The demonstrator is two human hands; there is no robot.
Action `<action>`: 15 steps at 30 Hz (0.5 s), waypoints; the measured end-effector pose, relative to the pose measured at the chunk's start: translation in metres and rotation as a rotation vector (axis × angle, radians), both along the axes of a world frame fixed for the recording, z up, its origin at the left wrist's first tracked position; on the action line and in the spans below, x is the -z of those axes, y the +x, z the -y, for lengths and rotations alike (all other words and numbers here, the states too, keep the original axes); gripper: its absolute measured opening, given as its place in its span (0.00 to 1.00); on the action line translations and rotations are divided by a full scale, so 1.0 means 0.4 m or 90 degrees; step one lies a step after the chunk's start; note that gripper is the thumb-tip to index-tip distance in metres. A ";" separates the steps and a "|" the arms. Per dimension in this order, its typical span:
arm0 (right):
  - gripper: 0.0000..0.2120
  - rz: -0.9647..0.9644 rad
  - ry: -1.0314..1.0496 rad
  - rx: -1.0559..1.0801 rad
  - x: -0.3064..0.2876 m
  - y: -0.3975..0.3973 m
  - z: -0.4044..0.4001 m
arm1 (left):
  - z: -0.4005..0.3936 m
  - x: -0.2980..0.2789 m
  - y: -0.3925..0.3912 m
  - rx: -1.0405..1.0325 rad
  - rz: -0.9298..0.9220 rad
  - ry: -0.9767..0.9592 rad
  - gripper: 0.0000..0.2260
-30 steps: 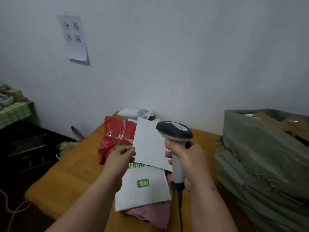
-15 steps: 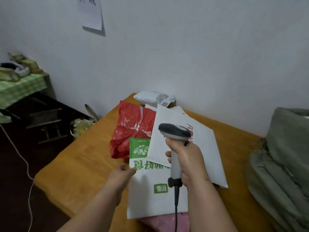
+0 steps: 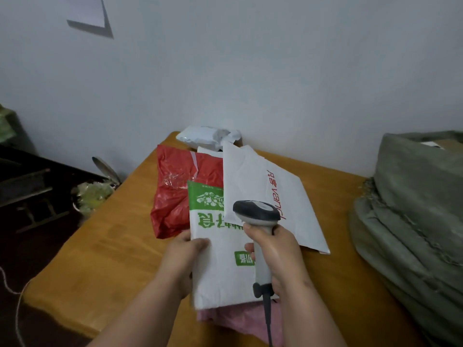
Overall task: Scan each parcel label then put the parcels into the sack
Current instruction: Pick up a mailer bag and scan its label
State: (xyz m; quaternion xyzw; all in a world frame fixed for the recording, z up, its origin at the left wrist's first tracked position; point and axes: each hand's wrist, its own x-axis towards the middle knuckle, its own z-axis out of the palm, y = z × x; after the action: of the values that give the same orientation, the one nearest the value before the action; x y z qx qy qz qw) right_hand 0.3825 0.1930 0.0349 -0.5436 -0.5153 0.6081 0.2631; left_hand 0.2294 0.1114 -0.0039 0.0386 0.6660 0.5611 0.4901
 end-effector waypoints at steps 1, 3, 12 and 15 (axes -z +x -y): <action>0.13 -0.010 0.005 0.007 -0.011 -0.001 0.011 | 0.000 -0.035 -0.008 0.004 -0.025 0.035 0.09; 0.20 -0.034 0.015 0.010 -0.038 -0.002 0.037 | 0.005 -0.110 -0.017 0.011 -0.117 0.096 0.12; 0.18 -0.357 0.011 0.063 -0.158 -0.017 0.112 | 0.058 -0.254 0.089 0.232 -0.723 0.199 0.20; 0.29 -0.399 0.054 0.062 -0.197 -0.015 0.127 | 0.074 -0.263 0.138 0.292 -0.710 0.203 0.26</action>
State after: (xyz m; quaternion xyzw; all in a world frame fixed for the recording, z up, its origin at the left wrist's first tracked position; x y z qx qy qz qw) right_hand 0.3764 0.1421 0.1136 -0.3423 -0.4074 0.7105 0.4605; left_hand 0.2845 0.0820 0.1015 0.5402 0.7047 0.4295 0.1647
